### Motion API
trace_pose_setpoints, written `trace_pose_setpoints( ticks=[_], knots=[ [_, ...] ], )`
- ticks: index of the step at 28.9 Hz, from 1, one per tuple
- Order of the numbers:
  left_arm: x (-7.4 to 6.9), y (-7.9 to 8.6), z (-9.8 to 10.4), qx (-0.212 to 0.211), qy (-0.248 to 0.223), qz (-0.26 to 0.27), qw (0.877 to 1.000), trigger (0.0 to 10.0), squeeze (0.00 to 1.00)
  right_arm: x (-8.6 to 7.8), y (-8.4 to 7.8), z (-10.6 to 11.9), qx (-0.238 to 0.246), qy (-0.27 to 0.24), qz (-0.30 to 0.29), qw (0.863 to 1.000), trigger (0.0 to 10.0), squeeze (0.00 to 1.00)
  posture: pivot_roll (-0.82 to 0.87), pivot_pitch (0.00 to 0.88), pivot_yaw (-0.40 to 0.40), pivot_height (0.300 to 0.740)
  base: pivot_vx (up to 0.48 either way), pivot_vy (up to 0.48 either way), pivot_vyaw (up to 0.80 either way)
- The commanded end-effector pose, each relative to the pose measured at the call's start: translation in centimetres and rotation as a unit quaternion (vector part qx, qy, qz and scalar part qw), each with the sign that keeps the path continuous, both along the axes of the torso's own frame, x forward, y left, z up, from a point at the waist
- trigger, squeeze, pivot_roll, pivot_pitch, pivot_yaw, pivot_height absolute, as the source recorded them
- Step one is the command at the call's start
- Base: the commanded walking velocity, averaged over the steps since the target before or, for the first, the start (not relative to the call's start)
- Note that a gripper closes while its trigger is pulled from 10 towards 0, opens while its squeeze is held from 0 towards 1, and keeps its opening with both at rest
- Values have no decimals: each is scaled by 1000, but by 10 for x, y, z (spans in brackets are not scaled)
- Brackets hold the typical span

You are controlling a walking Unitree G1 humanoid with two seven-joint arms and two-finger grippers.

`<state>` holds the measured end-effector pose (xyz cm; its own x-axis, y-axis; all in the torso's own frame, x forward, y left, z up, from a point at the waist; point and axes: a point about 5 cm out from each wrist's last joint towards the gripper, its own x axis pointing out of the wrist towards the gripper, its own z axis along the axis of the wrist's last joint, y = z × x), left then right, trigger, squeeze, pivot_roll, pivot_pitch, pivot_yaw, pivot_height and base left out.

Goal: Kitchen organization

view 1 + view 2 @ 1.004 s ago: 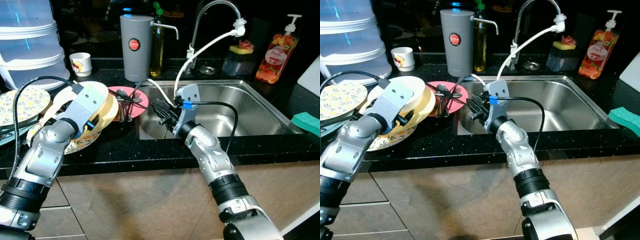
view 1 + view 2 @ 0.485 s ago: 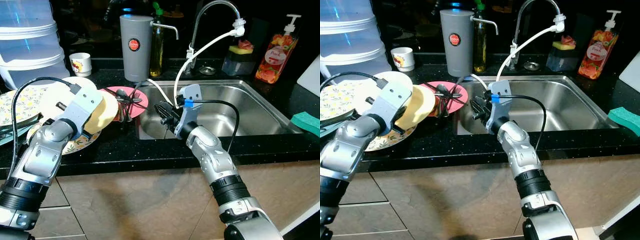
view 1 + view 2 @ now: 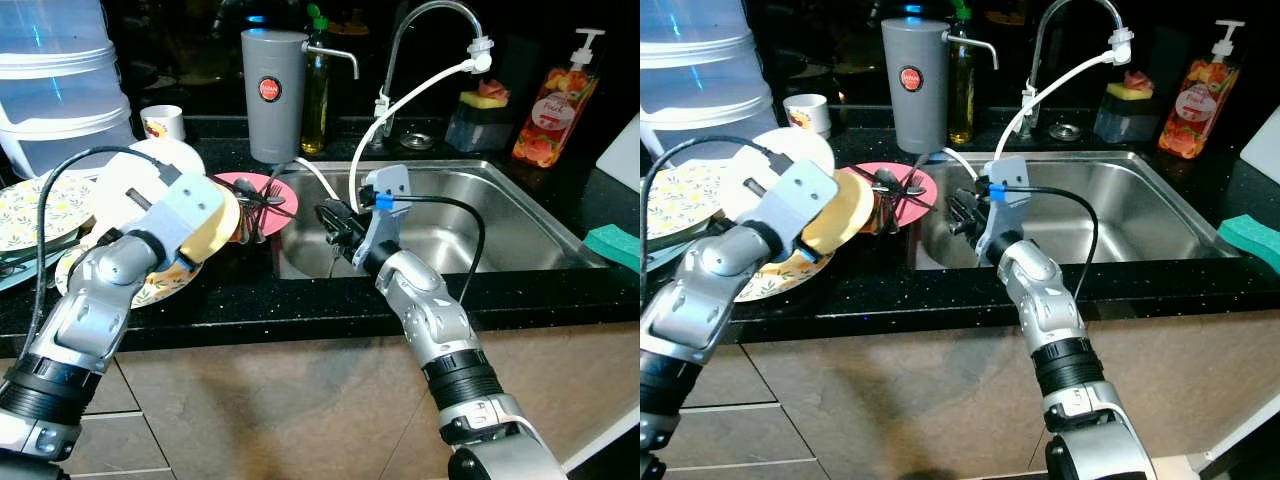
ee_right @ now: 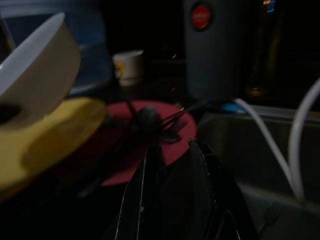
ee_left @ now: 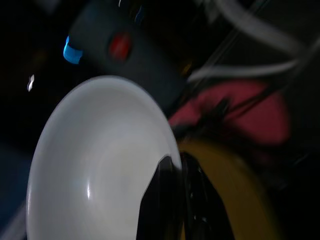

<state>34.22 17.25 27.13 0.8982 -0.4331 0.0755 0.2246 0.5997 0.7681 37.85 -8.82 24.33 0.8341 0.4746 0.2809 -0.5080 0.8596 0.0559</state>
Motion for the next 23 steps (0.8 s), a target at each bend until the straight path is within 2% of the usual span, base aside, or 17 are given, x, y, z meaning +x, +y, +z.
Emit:
trace_pose_setpoints(
  ticks=[1,2,5,6,7,12,15,16,17,18,20,22,23],
  knots=[
    [-7,-15,7,28,-26,-60,997,0,0,0,-3,15,29,-23,-8,999,10000,0,74,29,-23,740,0,0,0],
    [-12,-22,4,38,-31,-94,994,0,0,1,-6,20,46,-28,-13,998,10000,0,71,29,-20,740,0,0,0],
    [-14,-23,3,41,-31,-103,993,0,0,1,-7,21,50,-29,-14,998,10000,0,71,29,-20,740,0,0,0],
    [-16,-25,1,54,-37,-113,991,0,0,1,-9,26,64,-30,-11,997,10000,639,71,29,-20,740,0,0,0],
    [-17,-27,-2,64,-37,-122,990,0,0,1,-10,28,68,-32,-12,997,10000,1000,71,29,-20,740,0,0,0],
    [-22,-29,-17,103,-15,-157,982,0,0,1,-16,41,82,-48,-28,995,10000,1000,74,29,-20,740,0,0,0],
    [-23,-34,-23,110,-7,-175,978,0,0,1,-15,50,93,-60,-26,994,10000,984,74,27,-17,740,0,0,0],
    [-23,-35,-24,111,-6,-179,978,0,0,0,-13,52,91,-63,-20,994,10000,0,74,27,-17,740,0,0,0],
    [-23,-35,-24,111,-6,-179,978,0,0,0,-13,52,91,-63,-20,994,10000,0,74,27,-17,740,0,0,0],
    [-23,-38,-26,111,-6,-184,977,0,0,-2,-4,54,74,-64,8,995,10000,0,74,27,-17,740,0,0,0],
    [-23,-39,-26,112,-7,-185,976,0,0,-4,1,53,63,-62,19,996,10000,0,74,27,-17,740,0,0,0],
    [-21,-42,-26,110,-10,-191,975,0,0,-8,15,43,22,-47,54,997,10000,0,71,21,-16,740,0,0,0],
    [-21,-42,-26,110,-10,-191,975,0,0,-8,15,43,22,-47,54,997,10000,0,71,21,-16,740,0,0,0]
  ],
)
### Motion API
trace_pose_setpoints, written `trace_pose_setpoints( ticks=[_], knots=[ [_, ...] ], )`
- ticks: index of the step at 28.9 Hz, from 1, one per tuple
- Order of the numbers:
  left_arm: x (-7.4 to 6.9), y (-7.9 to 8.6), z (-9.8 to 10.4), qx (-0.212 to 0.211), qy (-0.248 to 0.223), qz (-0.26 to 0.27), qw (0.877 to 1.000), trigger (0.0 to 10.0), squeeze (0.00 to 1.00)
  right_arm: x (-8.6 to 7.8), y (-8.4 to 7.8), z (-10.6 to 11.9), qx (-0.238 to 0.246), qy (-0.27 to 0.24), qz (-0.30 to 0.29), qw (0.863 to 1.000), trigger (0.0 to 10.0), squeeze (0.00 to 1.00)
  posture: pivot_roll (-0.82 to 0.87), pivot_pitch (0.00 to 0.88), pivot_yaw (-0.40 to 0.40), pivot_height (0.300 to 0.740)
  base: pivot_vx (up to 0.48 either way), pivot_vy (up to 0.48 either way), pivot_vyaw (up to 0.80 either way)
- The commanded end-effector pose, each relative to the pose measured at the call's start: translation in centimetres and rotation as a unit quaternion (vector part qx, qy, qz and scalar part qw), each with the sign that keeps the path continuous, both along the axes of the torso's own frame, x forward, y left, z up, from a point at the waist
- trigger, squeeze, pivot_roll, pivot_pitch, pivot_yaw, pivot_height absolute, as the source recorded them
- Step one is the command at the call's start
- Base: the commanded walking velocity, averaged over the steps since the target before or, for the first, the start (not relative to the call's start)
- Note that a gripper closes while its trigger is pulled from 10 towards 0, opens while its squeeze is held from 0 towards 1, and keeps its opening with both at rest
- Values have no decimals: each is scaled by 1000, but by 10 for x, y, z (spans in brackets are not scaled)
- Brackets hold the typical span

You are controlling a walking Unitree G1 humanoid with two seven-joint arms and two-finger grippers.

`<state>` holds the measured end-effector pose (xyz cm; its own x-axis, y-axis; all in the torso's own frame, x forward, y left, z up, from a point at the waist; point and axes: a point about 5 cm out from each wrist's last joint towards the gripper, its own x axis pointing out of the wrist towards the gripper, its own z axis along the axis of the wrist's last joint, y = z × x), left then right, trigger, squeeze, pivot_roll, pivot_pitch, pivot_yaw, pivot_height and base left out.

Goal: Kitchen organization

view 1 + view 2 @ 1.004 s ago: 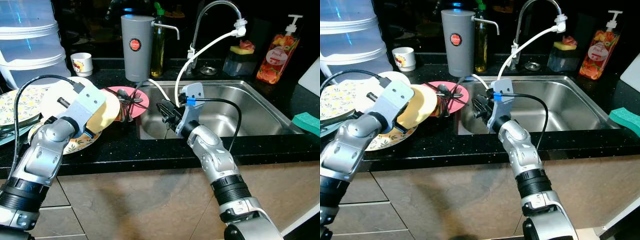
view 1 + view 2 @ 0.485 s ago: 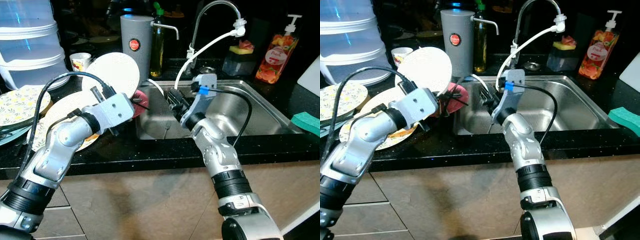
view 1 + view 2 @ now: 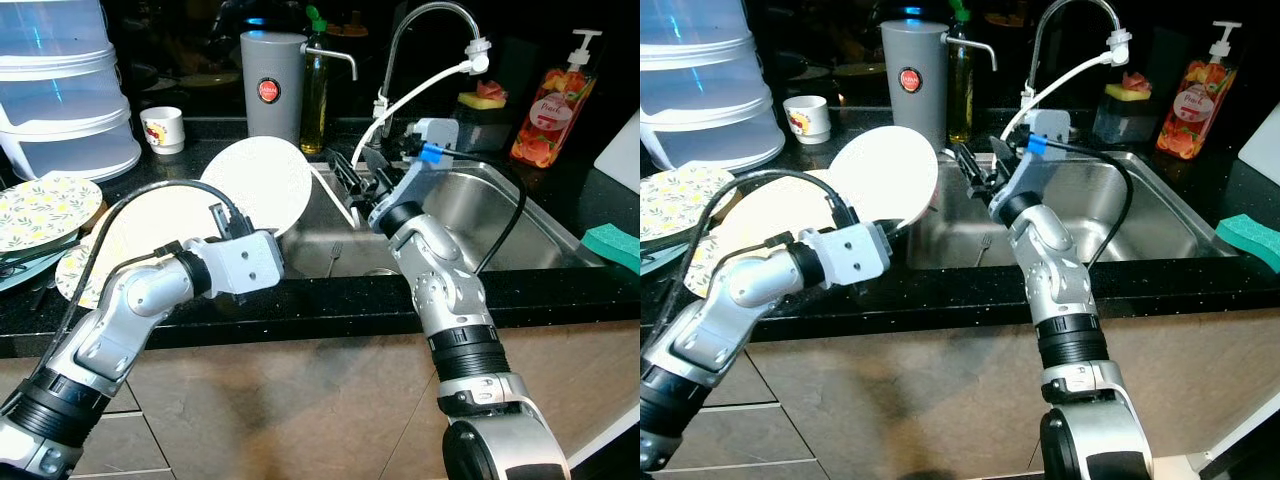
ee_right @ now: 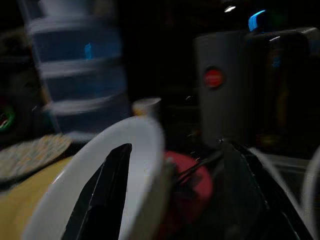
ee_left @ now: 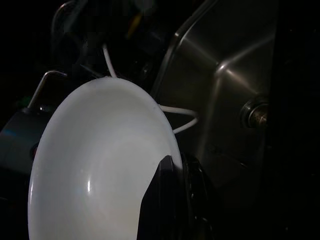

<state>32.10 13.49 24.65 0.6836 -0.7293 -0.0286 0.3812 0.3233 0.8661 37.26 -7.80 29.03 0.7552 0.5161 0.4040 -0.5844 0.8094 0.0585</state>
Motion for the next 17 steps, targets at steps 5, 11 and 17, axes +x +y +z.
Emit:
trace_pose_setpoints(
  ticks=[5,11,17],
  knots=[
    [1,-10,-1,15,-9,-21,1000,0,0,-2,14,-15,-29,40,34,998,10000,0,71,12,-17,740,0,0,0],
    [1,-11,0,15,-21,-28,999,0,0,2,14,-31,-75,82,21,994,10000,0,69,2,-18,740,0,0,0],
    [1,-13,0,17,-29,-32,999,0,0,4,9,-35,-53,113,15,992,0,0,68,0,-20,740,0,0,0]
  ],
)
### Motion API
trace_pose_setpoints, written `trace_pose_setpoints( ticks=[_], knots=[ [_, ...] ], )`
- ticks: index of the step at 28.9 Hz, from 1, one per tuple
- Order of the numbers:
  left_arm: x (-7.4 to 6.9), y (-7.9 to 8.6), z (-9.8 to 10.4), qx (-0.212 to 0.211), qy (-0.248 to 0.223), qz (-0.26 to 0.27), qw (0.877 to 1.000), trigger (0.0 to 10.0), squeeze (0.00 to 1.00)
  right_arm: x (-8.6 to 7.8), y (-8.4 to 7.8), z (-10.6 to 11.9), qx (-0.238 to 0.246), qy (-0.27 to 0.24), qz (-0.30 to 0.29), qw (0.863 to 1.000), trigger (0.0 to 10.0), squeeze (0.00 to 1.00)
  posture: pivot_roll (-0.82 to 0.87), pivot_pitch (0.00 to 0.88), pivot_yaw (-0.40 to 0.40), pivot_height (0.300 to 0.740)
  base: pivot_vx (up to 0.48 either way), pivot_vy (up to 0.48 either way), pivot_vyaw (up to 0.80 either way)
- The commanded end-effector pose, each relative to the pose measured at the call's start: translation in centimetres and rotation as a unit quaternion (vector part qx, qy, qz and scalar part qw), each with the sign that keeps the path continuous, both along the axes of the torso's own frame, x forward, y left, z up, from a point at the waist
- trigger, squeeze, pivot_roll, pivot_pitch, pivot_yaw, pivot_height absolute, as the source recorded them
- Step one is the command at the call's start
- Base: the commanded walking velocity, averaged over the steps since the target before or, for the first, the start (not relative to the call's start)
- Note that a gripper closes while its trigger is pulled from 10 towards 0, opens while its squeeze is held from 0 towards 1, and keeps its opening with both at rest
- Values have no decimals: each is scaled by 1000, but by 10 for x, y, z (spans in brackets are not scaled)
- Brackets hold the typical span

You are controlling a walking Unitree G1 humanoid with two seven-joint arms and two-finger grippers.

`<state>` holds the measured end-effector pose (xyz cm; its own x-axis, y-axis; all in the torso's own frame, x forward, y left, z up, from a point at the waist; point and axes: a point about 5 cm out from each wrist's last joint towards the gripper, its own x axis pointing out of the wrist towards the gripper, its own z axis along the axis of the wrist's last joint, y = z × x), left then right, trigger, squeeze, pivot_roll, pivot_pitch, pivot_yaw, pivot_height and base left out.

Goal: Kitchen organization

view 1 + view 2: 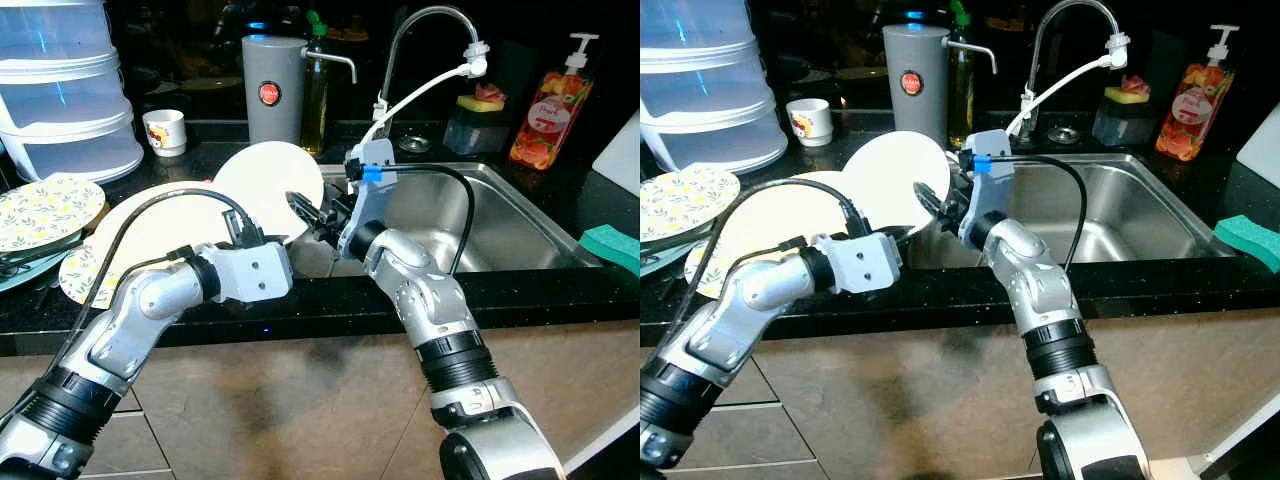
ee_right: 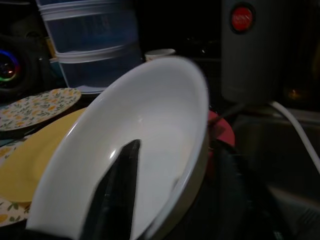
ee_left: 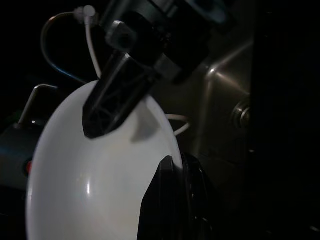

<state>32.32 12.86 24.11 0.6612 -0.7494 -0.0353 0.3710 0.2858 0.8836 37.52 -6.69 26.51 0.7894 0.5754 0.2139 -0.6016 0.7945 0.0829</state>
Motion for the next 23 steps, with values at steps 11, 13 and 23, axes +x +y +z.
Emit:
trace_pose_setpoints(
  ticks=[11,13,23],
  knots=[
    [-1,-7,5,16,-36,-20,999,0,0,1,-5,-10,6,37,-5,999,0,0,68,0,-20,740,0,0,0],
    [-1,-7,4,16,-37,-20,999,0,0,1,-5,-11,7,39,-4,999,0,0,67,0,-22,740,0,0,0],
    [2,-6,7,-5,-52,-6,999,2118,0,-1,-5,-12,17,44,-1,999,0,0,67,0,-22,740,0,0,0]
  ],
)
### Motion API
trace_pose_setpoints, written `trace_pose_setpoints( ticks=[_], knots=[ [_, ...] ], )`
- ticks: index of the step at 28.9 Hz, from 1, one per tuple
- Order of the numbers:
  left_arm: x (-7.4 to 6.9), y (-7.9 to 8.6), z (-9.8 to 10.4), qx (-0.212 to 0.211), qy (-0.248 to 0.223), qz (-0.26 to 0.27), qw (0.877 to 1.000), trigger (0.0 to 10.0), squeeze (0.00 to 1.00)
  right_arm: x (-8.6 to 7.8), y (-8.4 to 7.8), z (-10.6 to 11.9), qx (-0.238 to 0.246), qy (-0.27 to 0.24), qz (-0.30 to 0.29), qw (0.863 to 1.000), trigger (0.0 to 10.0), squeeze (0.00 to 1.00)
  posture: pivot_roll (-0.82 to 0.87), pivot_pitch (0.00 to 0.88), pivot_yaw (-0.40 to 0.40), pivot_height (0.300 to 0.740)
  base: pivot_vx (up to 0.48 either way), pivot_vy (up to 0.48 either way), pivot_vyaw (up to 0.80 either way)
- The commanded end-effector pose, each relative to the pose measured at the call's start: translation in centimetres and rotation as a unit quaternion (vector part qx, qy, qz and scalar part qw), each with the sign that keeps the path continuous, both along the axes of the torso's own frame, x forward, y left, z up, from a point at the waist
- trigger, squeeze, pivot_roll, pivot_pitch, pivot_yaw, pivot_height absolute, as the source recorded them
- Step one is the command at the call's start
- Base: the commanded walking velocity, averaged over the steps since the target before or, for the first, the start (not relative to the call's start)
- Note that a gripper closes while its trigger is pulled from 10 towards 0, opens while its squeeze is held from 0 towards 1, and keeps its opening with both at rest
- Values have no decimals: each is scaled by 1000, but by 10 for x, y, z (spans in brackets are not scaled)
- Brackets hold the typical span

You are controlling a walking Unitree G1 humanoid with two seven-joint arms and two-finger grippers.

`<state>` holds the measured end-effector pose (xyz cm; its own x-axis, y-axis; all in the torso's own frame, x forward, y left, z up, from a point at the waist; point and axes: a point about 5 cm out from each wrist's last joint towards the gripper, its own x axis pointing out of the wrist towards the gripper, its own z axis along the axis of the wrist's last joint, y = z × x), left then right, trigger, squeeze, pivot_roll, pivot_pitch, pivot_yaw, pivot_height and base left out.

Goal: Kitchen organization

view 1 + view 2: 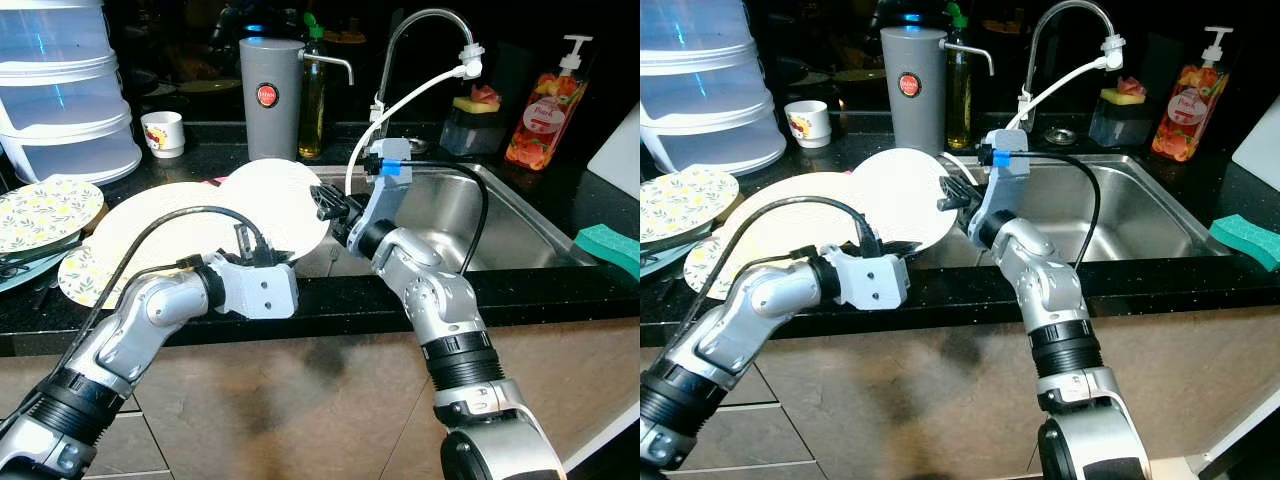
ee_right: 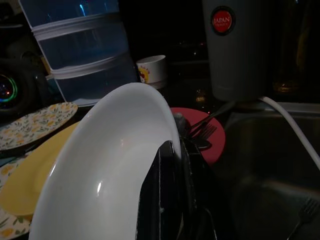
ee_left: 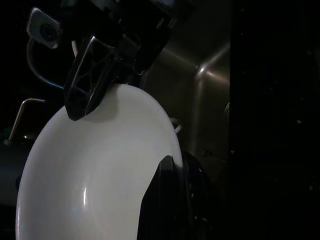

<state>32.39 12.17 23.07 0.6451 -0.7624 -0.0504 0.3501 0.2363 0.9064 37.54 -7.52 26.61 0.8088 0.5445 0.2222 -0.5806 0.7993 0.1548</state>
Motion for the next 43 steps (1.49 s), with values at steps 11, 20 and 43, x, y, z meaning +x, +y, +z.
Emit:
trace_pose_setpoints(
  ticks=[11,20,43],
  knots=[
    [9,11,30,-107,-51,58,991,10000,125,17,-35,1,52,8,-109,993,0,0,69,6,-22,740,0,0,0],
    [13,7,23,-247,106,74,960,10000,0,31,-99,-11,-58,-32,-347,936,0,0,82,34,-10,740,0,0,0],
    [21,2,-11,-262,283,155,910,10000,0,36,-44,-39,-97,-40,-287,952,0,0,89,49,-13,740,0,0,0]
  ],
)
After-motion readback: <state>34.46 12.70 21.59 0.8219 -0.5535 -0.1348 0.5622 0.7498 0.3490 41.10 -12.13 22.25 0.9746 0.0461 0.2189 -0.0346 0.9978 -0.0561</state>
